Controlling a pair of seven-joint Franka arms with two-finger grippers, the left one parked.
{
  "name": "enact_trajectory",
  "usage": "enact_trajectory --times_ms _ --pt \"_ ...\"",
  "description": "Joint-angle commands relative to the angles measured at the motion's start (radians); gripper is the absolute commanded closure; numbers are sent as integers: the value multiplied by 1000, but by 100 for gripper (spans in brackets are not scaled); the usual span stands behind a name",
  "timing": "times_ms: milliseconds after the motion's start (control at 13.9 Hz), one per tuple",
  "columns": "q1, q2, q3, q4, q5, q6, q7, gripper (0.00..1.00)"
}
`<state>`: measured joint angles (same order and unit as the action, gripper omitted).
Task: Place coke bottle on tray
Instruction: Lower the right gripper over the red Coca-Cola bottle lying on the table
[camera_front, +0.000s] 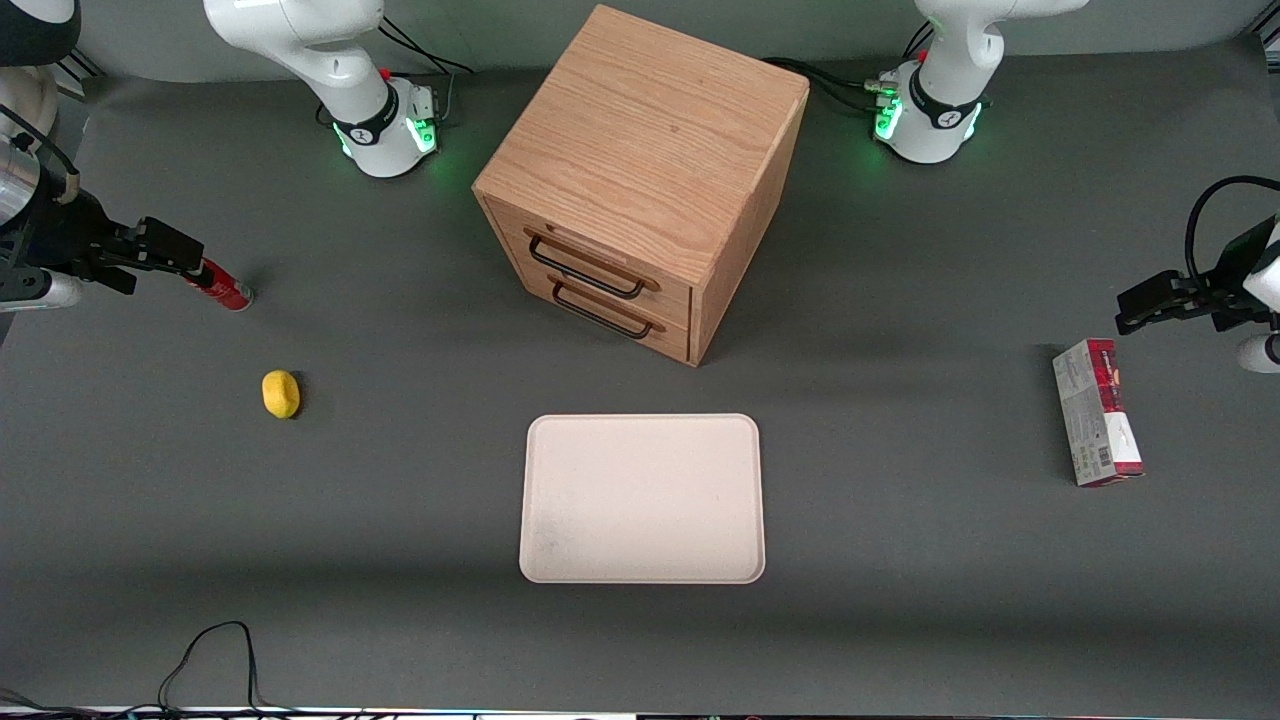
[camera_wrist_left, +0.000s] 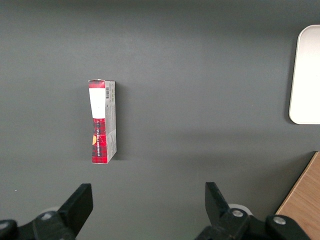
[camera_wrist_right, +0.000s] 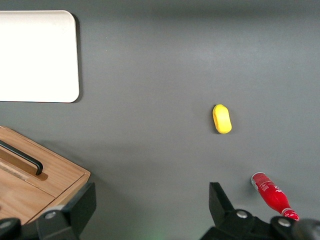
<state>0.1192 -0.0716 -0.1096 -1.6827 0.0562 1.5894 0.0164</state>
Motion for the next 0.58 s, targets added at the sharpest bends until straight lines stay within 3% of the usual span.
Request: enact_trajectory --times_ms 0,360,505 --pt "-15 3 15 25 1 -25 28 0" --pt "-24 0 -2 -30 -119 -26 27 0" --pt "-24 -25 -91 -112 -124 -8 -4 0"
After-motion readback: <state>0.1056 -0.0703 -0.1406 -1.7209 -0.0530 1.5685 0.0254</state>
